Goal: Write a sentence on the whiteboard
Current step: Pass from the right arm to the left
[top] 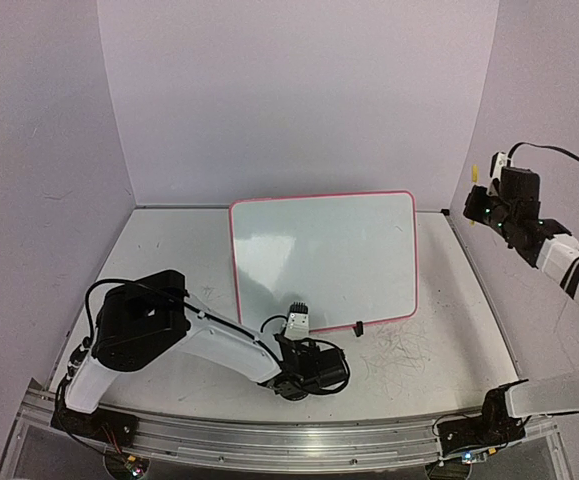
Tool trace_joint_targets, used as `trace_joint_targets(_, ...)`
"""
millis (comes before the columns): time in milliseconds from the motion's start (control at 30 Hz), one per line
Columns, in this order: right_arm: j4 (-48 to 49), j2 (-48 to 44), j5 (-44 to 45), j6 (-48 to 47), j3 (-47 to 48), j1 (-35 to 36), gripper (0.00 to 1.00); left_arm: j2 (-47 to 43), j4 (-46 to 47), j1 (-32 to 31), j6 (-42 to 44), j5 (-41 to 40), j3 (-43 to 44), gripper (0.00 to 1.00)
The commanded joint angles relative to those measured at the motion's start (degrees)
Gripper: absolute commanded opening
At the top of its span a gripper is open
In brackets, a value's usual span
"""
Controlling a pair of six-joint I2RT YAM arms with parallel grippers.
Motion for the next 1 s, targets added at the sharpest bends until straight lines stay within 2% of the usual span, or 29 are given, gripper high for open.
trace_joint_targets(0, -2.15, -7.82, -4.53, -0.25, -0.96, 2.91, 0.0, 2.83, -1.22, -3.07, 1.28, 1.84, 5.79, 0.0)
trace_joint_targets(133, -3.43, -12.9, -5.27, 1.27, -3.48, 6.94, 0.0, 5.92, -1.84, -3.64, 0.86, 1.87, 10.16, 0.0)
trace_joint_targets(333, -3.69, -18.21, -8.91, 3.48, -6.67, 8.92, 0.0, 8.22, -3.18, -4.56, 0.49, 1.03, 14.69, 0.01)
trace_joint_targets(400, -3.78, -19.43, -10.6, 3.87, -7.1, 9.34, 0.0, 8.85, -3.85, -4.75, 0.02, 1.84, 15.42, 0.09)
trace_joint_targets(500, -4.73, -20.46, -11.93, 3.92, -6.67, 9.68, 0.0, 8.21, -5.17, -4.88, -1.72, 2.85, 14.96, 0.31)
trace_joint_targets(633, -5.27, -21.37, -14.67, 3.45, -6.41, 10.12, 0.0, 4.97, -5.31, -5.15, -2.7, 2.54, 11.54, 0.48)
trace_joint_targets(767, -4.09, -21.57, -19.28, 3.08, -6.81, 10.9, 0.0, 1.62, -5.59, -6.63, -4.02, 2.98, 7.85, 0.58)
trace_joint_targets(967, -1.07, -23.31, -26.6, 1.58, -9.65, 12.52, 0.0, -6.37, -5.82, -8.58, -2.33, 0.57, 3.01, 0.65)
